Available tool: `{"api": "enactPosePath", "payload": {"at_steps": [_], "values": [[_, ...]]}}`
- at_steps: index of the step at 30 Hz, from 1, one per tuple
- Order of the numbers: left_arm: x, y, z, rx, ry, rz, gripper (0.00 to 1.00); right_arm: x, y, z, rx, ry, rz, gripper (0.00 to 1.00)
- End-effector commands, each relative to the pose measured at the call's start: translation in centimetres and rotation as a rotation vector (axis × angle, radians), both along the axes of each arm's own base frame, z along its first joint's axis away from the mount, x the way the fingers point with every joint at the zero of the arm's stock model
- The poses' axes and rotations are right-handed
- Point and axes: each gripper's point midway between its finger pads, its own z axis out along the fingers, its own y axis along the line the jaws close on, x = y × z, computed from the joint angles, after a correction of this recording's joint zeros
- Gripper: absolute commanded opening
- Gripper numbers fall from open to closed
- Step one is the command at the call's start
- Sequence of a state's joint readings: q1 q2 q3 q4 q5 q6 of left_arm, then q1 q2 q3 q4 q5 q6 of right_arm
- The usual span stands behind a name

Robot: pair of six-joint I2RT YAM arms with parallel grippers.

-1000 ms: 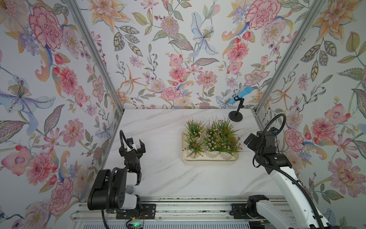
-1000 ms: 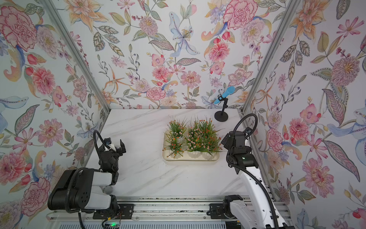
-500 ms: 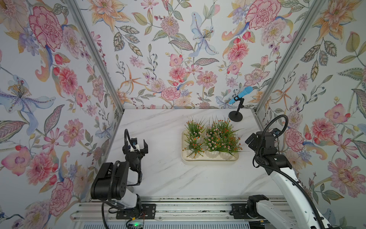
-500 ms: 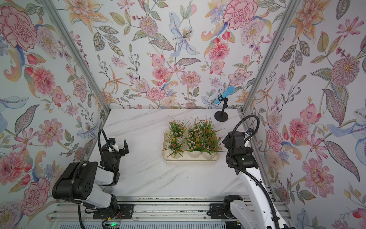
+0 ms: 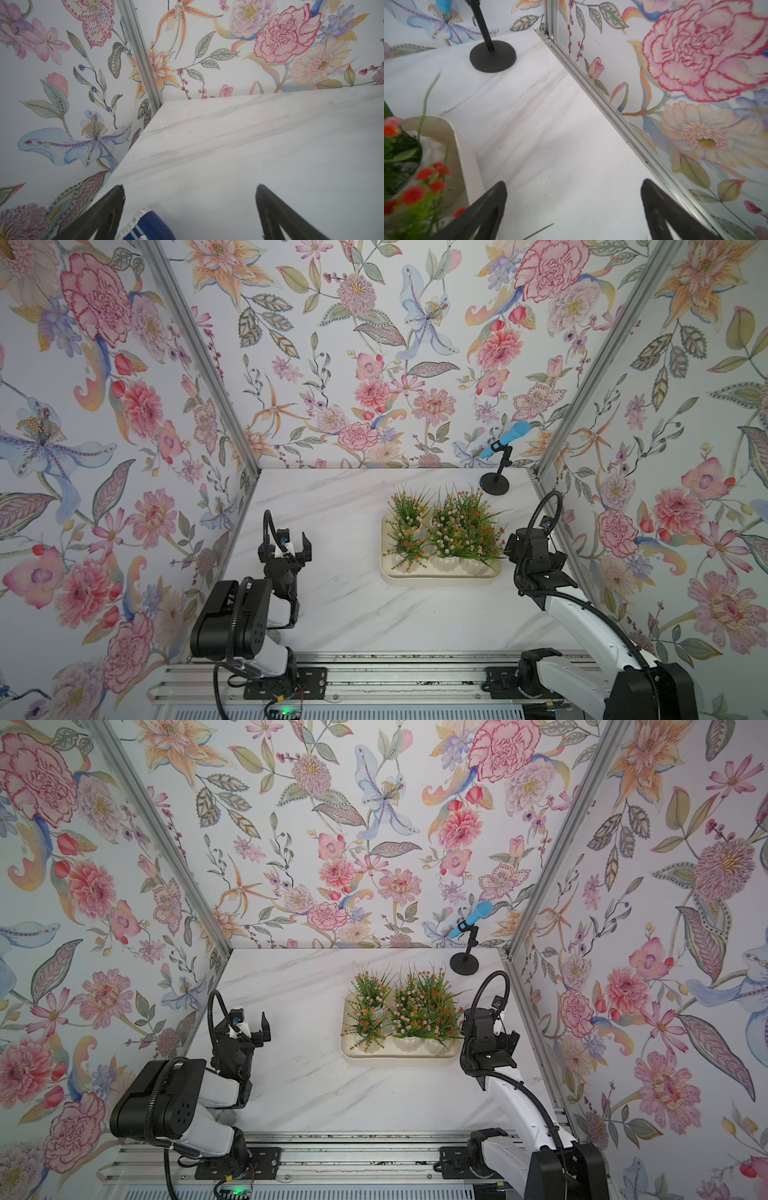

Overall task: Put the potted gypsophila into the storage box
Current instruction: Reset both arms

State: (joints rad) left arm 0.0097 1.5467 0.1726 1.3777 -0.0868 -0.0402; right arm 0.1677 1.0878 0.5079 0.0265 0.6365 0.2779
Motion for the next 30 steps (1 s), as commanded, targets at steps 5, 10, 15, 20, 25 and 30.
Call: {"api": "enactPosePath", "payload": {"at_steps": [5,10,15,20,25,30], "values": [[0.4,0.2,1.7,0.014,-0.065,0.019,1.0,4.6,1.9,-0.6,-0.051,-0.149,0.145,1.0],[0.3,0.2,1.7,0.016,-0.063,0.025,1.0,6.6,2.5,-2.0,-0.059,-0.154,0.212,1.0],[0.3,0.2,1.6,0.019,-0.061,0.031,1.0,7.4,3.6,-1.5,-0.089,-0.213,0.322,1.0],[0.3,0.2,1.7,0.02,-0.062,0.034,1.0,6.6,3.0,-1.9,-0.068,-0.264,0.313,1.0],[0.4,0.2,1.7,0.021,-0.062,0.036,1.0,6.8,3.6,-2.5,-0.023,-0.265,0.385,1.0],[0.4,0.1,1.6,0.022,-0.06,0.034,1.0,6.5,3.7,-3.0,-0.015,-0.275,0.4,1.0]]}}
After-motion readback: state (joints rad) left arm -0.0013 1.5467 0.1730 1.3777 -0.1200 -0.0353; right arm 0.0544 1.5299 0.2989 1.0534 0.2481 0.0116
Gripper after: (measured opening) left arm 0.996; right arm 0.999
